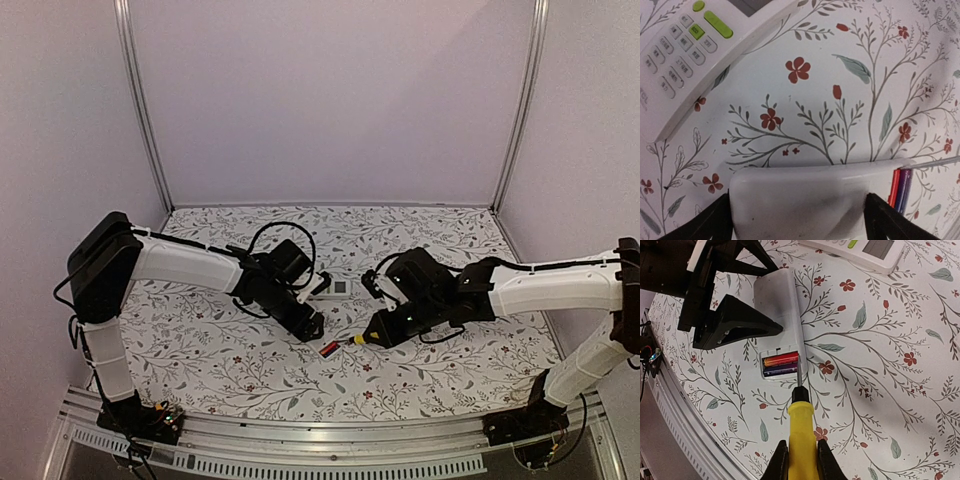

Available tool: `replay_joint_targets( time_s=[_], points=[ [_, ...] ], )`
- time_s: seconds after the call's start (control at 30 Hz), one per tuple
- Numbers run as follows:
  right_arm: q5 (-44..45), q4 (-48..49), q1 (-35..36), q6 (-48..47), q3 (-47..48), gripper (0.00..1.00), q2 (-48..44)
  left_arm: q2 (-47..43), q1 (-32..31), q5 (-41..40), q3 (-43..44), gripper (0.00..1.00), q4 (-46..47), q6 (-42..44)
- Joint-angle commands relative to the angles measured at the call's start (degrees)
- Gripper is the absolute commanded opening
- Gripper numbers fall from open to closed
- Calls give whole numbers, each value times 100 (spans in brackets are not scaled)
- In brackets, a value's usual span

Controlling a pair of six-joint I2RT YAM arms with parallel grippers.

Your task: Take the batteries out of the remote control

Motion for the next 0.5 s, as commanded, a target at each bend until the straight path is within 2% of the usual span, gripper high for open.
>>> replay_joint_targets(
  time_s=[0.0,0.2,0.47],
  points=[
    [150,-158,42,-75,200,0,129,278,-214,-139,-120,89,-419,186],
    [324,-288,109,-124,296,0,225,285,-219,-139,-104,89,-419,202],
    [1102,-907,410,-370,715,0,547,291,-214,-141,-93,89,-428,213]
  ],
)
